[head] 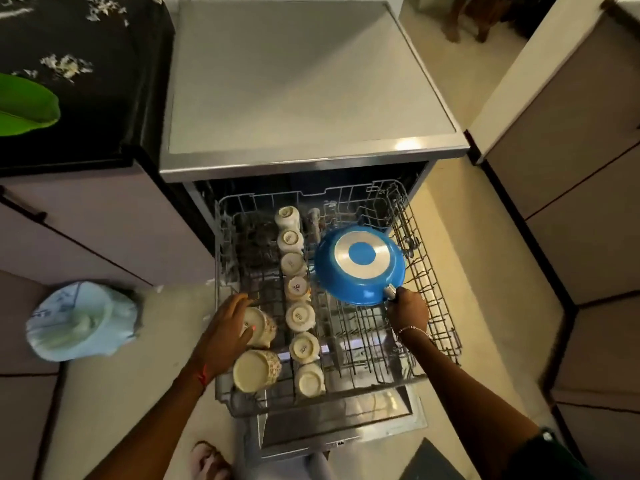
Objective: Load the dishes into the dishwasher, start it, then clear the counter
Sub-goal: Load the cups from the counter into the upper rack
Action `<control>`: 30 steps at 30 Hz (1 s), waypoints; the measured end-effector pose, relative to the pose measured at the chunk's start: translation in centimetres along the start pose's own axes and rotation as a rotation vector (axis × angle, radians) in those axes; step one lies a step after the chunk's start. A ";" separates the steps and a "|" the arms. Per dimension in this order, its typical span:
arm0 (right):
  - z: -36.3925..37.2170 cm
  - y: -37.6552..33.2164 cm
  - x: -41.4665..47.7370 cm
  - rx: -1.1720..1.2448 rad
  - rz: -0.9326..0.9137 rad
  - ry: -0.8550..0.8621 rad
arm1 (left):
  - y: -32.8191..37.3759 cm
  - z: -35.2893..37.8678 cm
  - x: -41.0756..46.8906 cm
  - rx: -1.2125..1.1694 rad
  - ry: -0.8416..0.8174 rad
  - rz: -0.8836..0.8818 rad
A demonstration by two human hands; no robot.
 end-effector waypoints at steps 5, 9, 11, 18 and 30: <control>3.1 0.1 2.8 0.033 -0.011 -0.049 | -1.2 0.3 0.7 0.090 0.037 -0.051; 5.1 -0.3 4.5 0.098 -0.041 -0.037 | -1.6 0.7 1.3 0.124 0.074 -0.077; 5.9 -0.4 5.4 0.116 -0.050 -0.041 | -2.0 1.0 1.5 0.121 0.078 -0.086; 8.0 -0.3 6.6 0.134 -0.073 -0.058 | -2.9 1.7 1.2 0.159 0.087 -0.064; 8.5 0.5 6.9 0.156 -0.109 -0.119 | -2.6 2.6 0.9 0.142 0.094 -0.040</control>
Point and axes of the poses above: each hand's wrist, its own x-axis towards the middle knuckle, its own z-axis out of the palm, y = z × x, the point moved 1 cm from there along x, towards the middle knuckle, and after that the axes turned 10 degrees about -x, right-handed, at the moved point
